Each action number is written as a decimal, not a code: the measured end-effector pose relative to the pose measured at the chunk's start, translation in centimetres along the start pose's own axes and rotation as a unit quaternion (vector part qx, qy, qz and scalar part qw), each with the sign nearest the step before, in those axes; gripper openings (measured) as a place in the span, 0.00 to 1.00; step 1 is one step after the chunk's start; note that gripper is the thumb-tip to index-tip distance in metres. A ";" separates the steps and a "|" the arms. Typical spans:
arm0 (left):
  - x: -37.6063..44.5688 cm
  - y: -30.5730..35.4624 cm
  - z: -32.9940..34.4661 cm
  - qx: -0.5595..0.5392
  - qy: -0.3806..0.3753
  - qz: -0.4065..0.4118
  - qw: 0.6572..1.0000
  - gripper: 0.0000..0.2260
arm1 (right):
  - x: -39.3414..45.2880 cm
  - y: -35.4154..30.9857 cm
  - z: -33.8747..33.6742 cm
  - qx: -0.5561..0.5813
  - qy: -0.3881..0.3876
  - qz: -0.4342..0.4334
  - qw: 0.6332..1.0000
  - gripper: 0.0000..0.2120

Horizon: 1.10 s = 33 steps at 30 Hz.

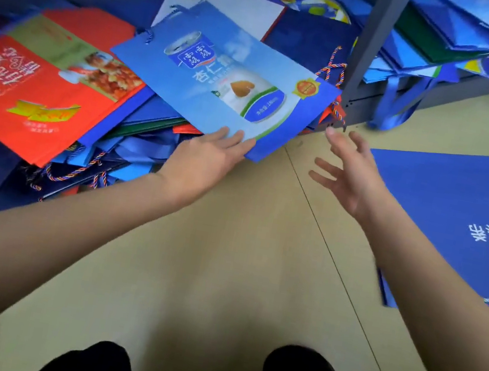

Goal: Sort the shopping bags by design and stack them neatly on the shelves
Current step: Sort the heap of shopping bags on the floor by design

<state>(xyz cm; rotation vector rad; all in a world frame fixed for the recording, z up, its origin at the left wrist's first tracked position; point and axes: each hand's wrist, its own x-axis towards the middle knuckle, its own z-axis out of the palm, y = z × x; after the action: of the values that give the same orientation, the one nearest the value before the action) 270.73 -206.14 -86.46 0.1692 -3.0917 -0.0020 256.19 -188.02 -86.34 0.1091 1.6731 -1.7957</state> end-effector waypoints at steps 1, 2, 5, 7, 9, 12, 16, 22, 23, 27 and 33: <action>-1.7 -0.5 0.1 -0.013 0.043 0.066 0.997 0.21 | 0.1 -0.3 -0.5 -0.039 0.014 -0.021 0.999 0.34; -3.6 -1.2 0.5 -0.013 0.069 0.130 0.989 0.20 | 0.4 -0.4 -0.9 -0.096 0.028 -0.055 0.993 0.35; -9.3 -2.6 2.4 0.016 0.069 0.241 0.968 0.19 | 0.9 -0.3 -1.0 -0.237 0.005 -0.139 0.961 0.32; -11.3 -2.2 3.4 0.006 0.048 0.235 0.971 0.17 | 0.8 0.5 -0.1 -0.258 -0.068 -0.110 0.957 0.32; -12.0 -1.6 4.2 -0.047 0.032 0.177 0.983 0.16 | 0.7 1.8 0.9 -0.282 -0.103 -0.109 0.948 0.32; -12.1 -1.2 3.9 -0.235 0.036 0.045 0.970 0.20 | 0.9 3.2 1.7 -0.301 -0.064 -0.178 0.935 0.34; -9.8 -2.7 2.5 -0.330 0.124 -0.214 0.911 0.28 | -0.2 6.0 0.8 -0.336 -0.021 -0.170 0.926 0.37; -6.8 -1.2 4.0 -0.421 0.109 -0.381 0.816 0.32 | -1.6 9.1 1.4 -0.259 -0.018 -0.073 0.963 0.38; -6.9 -0.7 4.5 -0.422 0.108 -0.366 0.822 0.33 | -1.5 9.0 2.1 -0.224 -0.004 -0.090 0.970 0.35; -8.2 -0.3 5.3 -0.450 0.091 -0.350 0.817 0.34 | -1.7 8.7 2.8 -0.185 0.056 -0.119 0.974 0.31; -8.5 -0.4 3.3 -0.446 0.096 -0.238 0.858 0.32 | -3.0 5.2 0.8 -0.448 0.055 -0.243 0.859 0.45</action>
<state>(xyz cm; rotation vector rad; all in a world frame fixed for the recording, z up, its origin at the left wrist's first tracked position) 279.04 -205.64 -90.19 0.7931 -2.4291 -1.2870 261.50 -187.27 -89.18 -0.6848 2.6182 -1.1288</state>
